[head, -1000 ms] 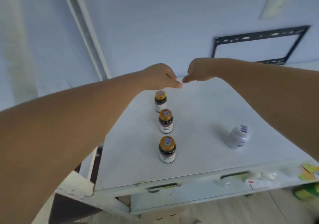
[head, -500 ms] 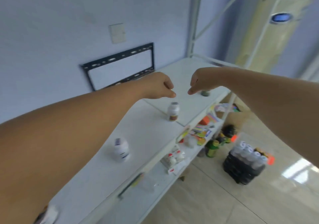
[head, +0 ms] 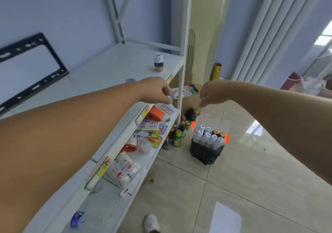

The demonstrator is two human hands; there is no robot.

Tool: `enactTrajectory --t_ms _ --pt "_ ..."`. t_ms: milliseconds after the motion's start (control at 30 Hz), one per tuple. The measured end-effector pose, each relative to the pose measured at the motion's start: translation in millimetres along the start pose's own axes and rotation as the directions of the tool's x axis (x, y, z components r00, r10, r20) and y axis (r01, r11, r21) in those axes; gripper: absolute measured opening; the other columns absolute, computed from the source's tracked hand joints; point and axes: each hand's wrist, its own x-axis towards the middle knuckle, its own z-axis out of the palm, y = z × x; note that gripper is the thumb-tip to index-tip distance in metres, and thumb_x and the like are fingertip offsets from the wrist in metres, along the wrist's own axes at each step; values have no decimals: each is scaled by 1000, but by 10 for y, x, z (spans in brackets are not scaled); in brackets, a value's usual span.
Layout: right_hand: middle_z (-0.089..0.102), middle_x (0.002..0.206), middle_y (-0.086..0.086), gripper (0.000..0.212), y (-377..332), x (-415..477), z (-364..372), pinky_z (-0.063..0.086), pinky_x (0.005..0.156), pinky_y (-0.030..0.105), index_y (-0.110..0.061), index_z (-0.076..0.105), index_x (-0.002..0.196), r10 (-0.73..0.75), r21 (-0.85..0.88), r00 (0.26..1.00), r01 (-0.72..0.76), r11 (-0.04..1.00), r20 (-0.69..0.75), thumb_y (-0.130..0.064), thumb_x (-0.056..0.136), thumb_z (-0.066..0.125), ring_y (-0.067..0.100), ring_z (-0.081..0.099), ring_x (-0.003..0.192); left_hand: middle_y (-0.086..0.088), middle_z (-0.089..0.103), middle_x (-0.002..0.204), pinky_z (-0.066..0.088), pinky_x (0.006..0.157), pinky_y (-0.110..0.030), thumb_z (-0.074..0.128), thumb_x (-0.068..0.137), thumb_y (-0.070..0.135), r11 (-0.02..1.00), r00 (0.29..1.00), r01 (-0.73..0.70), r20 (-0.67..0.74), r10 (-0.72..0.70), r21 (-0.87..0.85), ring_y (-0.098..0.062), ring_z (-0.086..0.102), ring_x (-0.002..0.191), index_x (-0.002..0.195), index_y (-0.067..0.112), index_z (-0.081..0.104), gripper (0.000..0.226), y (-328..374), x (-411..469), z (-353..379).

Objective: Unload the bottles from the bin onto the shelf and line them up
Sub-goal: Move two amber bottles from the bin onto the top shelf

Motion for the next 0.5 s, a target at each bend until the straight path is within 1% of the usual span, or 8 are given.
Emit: enactTrajectory --t_ms 67,100,167,233,267,333,400,500 --pt "66 115 11 48 290 191 54 46 88 32 -1 68 114 52 3 998 -52 999 26 -44 95 58 27 61 105 11 70 102 50 75 -22 79 81 41 998 997 -55 58 54 20 -2 64 89 110 27 72 33 77 465 65" --pt "67 113 12 49 445 287 77 47 88 33 0 68 114 69 12 997 -70 997 28 -44 95 58 27 61 105 11 70 103 51 77 -23 79 81 40 996 994 -83 75 81 34 -5 65 90 110 26 72 33 115 700 97" --pt "66 105 11 44 752 453 116 48 86 33 0 68 104 124 38 992 -126 991 34 -42 94 60 27 61 99 10 72 104 55 83 -28 79 81 39 991 986 -131 111 127 29 -8 67 92 111 25 73 33 187 1171 176" --pt "67 113 12 46 1049 588 187 49 92 34 1 69 111 199 108 979 -203 973 48 -40 91 64 28 61 105 9 71 104 58 85 -32 79 82 39 986 972 -165 175 160 14 -10 68 93 111 25 73 34 282 1621 288" --pt "67 117 13 48 1193 650 233 49 94 34 1 69 115 232 130 971 -238 963 55 -40 91 65 29 61 108 9 70 104 58 83 -31 79 82 39 982 961 -187 215 175 35 -11 67 93 111 25 72 33 340 1849 349" --pt "66 121 15 48 1491 773 346 48 94 33 1 68 118 285 173 956 -293 940 70 -38 90 66 30 60 111 7 71 106 54 78 -27 78 83 39 969 939 -233 279 203 82 -12 66 94 110 24 73 31 442 2290 491" --pt "67 120 15 47 1786 908 482 48 91 33 1 68 119 325 203 940 -340 918 104 -37 90 66 31 61 110 4 71 109 52 75 -26 78 84 39 964 921 -253 326 212 86 -14 66 96 114 21 73 35 548 2703 669" --pt "68 118 14 46 2242 1156 751 51 93 36 0 66 120 366 230 915 -398 888 169 -35 90 68 31 62 109 3 70 116 52 83 -29 76 86 40 938 875 -309 433 217 154 -17 65 101 124 18 68 45 669 3243 1032"
